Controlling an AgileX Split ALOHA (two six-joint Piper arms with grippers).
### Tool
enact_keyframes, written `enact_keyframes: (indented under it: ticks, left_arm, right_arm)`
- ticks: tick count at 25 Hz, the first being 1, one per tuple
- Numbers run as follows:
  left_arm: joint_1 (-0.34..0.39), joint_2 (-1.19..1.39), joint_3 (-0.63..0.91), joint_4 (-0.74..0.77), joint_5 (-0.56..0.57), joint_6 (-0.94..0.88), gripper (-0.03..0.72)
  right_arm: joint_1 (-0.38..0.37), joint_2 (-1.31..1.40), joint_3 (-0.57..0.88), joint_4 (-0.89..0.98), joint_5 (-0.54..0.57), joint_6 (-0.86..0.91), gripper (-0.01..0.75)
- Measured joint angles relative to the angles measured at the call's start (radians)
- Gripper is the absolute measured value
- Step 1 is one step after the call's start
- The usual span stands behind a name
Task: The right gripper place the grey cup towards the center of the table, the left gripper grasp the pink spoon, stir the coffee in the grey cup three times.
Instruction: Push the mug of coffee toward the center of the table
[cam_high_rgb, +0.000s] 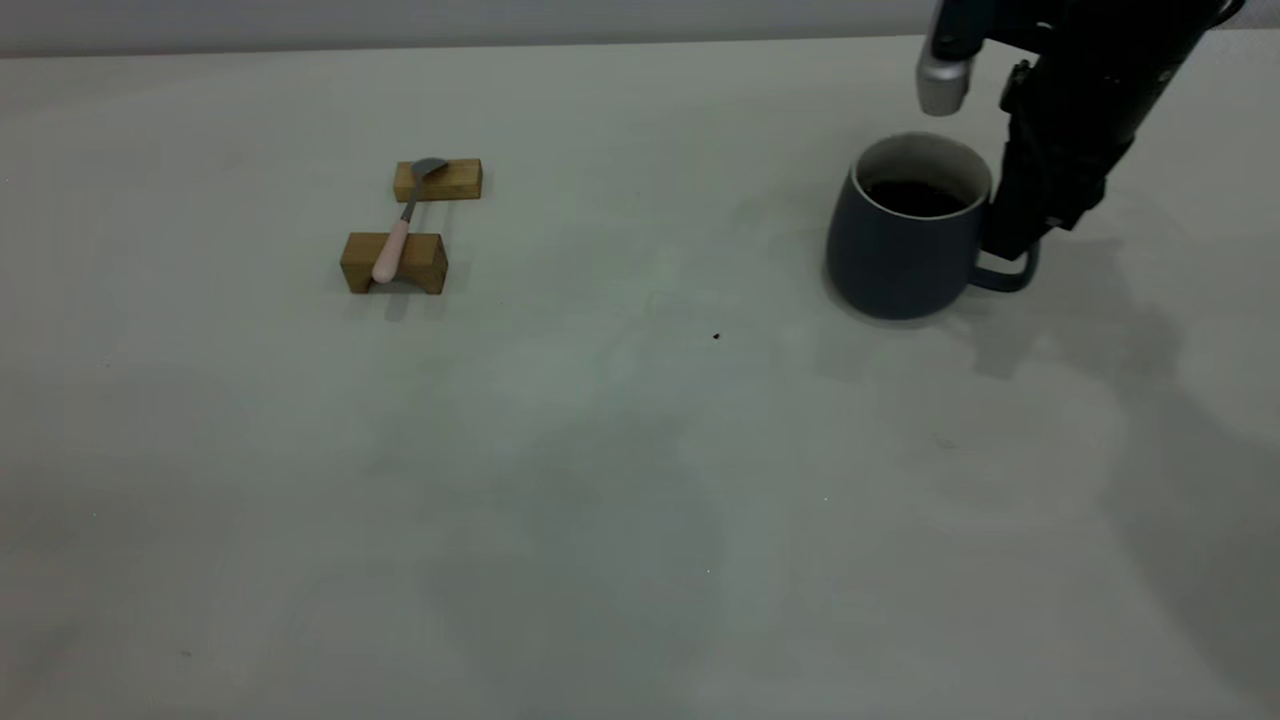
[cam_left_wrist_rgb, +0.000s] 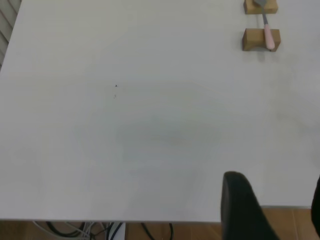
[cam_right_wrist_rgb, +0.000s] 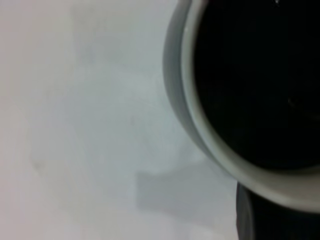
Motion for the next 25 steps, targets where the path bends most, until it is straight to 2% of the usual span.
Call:
enact_keyframes:
  ticks: [4,12,17,25]
  left_arm:
    - [0.000,0.000,0.000,0.000,0.000,0.000,0.419]
    - [0.000,0.000,0.000,0.000,0.000,0.000,0.419]
    - [0.000,0.000,0.000,0.000,0.000,0.000,0.419]
    - [0.000,0.000,0.000,0.000,0.000,0.000,0.419]
  right_arm:
    - [0.034,0.000,0.000,0.006,-0.007,0.013,0.174]
    - [0.195,0.002,0.000,0.016,-0.054,0.064,0.174]
    - [0.268,0.006,0.000,0.019,-0.103,0.130,0.174]
    - [0.306,0.009,0.000,0.051,-0.142,0.188,0.174]
